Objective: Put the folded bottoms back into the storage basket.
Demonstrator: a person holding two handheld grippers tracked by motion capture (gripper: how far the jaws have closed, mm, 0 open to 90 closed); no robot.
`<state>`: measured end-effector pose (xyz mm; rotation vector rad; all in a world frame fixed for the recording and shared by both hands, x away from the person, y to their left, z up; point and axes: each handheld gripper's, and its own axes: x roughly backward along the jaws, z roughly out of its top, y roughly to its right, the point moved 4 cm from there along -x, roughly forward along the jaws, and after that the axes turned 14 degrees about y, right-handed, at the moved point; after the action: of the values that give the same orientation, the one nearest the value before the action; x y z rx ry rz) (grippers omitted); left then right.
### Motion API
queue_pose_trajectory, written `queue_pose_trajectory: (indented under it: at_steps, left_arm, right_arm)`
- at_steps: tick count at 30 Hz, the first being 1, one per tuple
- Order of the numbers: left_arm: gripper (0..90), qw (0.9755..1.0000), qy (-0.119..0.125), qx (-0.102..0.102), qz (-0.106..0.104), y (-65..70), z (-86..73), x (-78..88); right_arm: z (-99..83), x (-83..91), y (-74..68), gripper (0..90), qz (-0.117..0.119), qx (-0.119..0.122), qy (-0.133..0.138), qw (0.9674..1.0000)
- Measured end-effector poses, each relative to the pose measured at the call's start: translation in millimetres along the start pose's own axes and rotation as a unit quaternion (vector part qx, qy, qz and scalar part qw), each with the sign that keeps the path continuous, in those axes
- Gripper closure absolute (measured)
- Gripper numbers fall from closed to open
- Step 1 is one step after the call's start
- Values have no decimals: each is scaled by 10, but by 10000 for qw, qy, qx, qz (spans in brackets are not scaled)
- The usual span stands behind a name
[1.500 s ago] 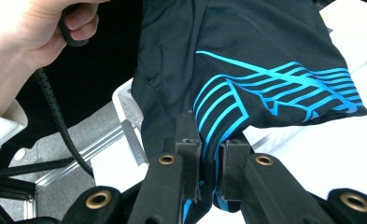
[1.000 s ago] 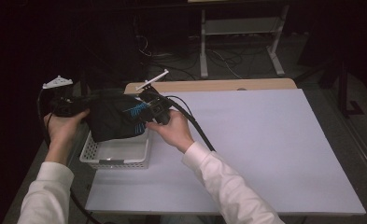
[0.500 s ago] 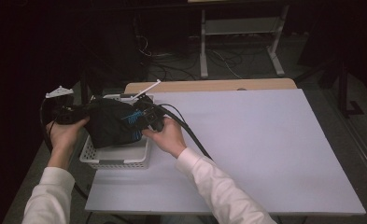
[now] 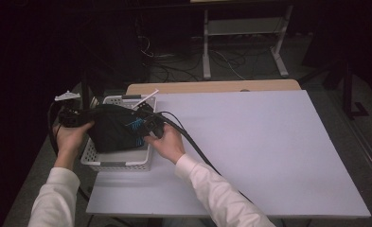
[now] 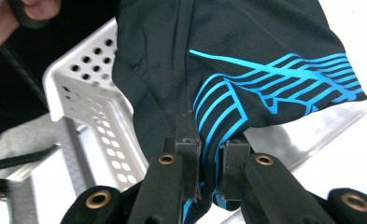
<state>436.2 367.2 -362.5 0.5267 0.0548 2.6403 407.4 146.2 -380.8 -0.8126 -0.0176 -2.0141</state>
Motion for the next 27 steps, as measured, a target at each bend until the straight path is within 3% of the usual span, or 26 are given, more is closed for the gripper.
queue_pose_trajectory:
  at_steps: [7,14,18,21,22,24,25,26,27]
  left_arm:
    - [804,10000,-84,32,-1,-20,-54,-133]
    - [801,9996,-159,233,14,-97,-100,-215]
    - [796,9994,-235,238,53,-113,-111,-265]
    - [764,9994,-238,219,147,-97,-127,-277]
    - [736,9994,-237,204,180,-85,-128,-277]
    - [594,9993,-141,295,169,-70,-118,-268]
    - [594,9993,-120,324,131,-62,-113,-263]
    - [491,9993,-110,335,152,-54,-105,-258]
    - [491,9992,-87,362,176,-47,-97,-254]
  right_arm:
    - [-42,-46,31,800,-181,107,-28,9998]
    - [-57,-143,112,797,-220,-85,-89,9997]
    - [-63,-188,148,765,-257,-150,-111,9995]
    - [-63,-186,201,559,-348,-175,-81,9992]
    - [-58,-168,216,523,-254,-197,-36,9995]
    - [-27,-107,224,426,-142,-237,106,9996]
    - [-27,-107,224,426,-142,-237,106,9996]
    - [-10,-72,228,374,-100,-239,110,9996]
    - [-10,-72,228,374,-100,-239,110,9996]
